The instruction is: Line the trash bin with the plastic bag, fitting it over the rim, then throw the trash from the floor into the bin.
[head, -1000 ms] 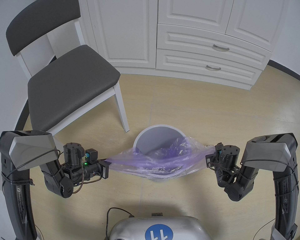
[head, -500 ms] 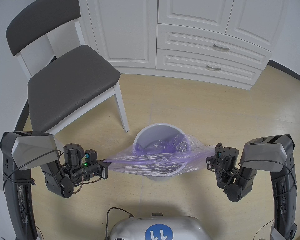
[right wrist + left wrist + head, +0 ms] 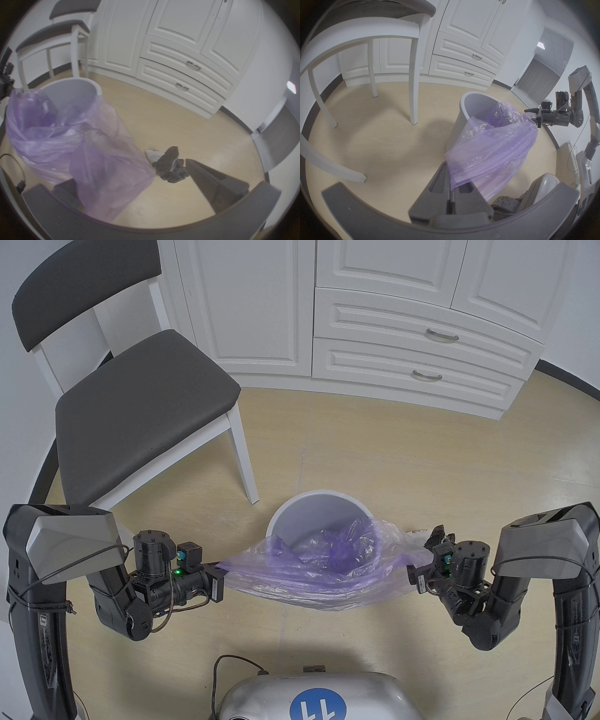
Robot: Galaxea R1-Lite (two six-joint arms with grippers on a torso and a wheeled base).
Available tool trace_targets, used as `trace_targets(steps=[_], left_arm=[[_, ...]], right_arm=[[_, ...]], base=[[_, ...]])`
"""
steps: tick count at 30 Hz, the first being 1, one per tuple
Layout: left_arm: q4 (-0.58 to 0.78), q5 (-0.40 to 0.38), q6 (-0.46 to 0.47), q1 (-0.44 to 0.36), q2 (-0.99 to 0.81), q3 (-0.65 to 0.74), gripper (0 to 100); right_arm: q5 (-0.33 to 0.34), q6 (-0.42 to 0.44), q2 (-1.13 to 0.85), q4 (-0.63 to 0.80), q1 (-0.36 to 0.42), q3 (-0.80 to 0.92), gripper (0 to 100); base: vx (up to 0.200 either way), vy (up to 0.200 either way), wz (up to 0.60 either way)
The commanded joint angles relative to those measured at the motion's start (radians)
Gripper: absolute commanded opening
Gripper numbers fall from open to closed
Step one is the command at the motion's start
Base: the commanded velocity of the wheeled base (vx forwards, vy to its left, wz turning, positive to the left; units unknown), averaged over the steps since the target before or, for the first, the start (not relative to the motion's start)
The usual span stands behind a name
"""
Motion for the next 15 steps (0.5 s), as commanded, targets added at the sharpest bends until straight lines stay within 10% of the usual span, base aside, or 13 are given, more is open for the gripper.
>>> trace_targets(steps=[1,5,15], left_arm=[[-0.008,0.0,-0.018,-0.012,-0.007,0.0,0],[-0.022,0.002,-0.026,-0.012,0.0,-0.006,0],[-0.008,0.005,-0.113,-0.005,0.006,-0.063,0]], right_arm=[[0.168,-0.001,-0.159,-0.004,-0.065,0.137,100],[0.441,0.004,-0.244,-0.004,-0.187,0.206,100],[0.86,0.116,-0.207,-0.016,-0.388,0.197,100]], base=[[0.0,0.0,0.0],[0.0,0.0,0.0],[0.0,0.0,0.0]])
